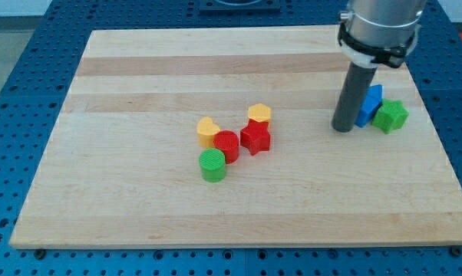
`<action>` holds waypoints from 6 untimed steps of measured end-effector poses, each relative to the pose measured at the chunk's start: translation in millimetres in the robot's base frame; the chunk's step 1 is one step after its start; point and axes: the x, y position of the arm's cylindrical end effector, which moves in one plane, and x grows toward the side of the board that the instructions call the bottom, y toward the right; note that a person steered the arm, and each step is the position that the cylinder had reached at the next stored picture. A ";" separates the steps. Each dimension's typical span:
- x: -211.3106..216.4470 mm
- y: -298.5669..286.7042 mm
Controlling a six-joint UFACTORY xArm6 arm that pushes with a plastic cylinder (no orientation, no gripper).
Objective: Move the arm to the left of the green circle
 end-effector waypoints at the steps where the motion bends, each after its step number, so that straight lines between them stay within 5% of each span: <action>1: 5.5 -44.7; 3: 5.6 -127.6; 6: 47.4 -98.1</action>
